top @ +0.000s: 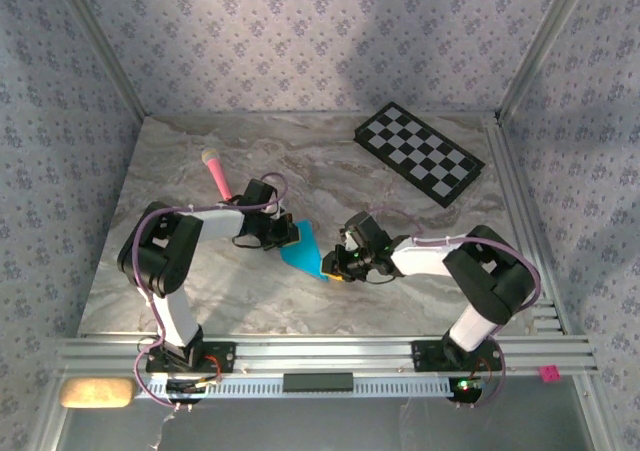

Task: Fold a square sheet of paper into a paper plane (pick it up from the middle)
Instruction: Fourth fold the wing at the center of the table, then turn over the paper at the center of the table.

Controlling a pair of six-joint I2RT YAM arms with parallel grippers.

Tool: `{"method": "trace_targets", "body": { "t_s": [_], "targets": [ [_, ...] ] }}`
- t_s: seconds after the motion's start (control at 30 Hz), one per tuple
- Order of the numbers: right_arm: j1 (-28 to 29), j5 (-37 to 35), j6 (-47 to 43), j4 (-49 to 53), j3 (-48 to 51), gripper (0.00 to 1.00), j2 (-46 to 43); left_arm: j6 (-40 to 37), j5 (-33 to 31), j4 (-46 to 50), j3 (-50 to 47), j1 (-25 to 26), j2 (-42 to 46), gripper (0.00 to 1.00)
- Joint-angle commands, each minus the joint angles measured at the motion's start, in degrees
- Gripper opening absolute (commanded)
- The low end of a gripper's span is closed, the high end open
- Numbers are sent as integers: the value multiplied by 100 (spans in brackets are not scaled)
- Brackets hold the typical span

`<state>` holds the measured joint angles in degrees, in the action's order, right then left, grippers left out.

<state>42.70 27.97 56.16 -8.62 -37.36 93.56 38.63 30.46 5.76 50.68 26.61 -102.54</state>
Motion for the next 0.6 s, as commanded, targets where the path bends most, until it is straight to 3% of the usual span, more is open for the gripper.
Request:
{"method": "trace_targets", "body": {
  "t_s": [0.0, 0.57],
  "targets": [
    [-34, 157, 31, -201, -15, 23, 124, 34, -181, 329, -105, -16, -114, 0],
    [-113, 281, -112, -369, 206, 3, -27, 55, -45, 453, 138, -17, 156, 2]
  ]
}}
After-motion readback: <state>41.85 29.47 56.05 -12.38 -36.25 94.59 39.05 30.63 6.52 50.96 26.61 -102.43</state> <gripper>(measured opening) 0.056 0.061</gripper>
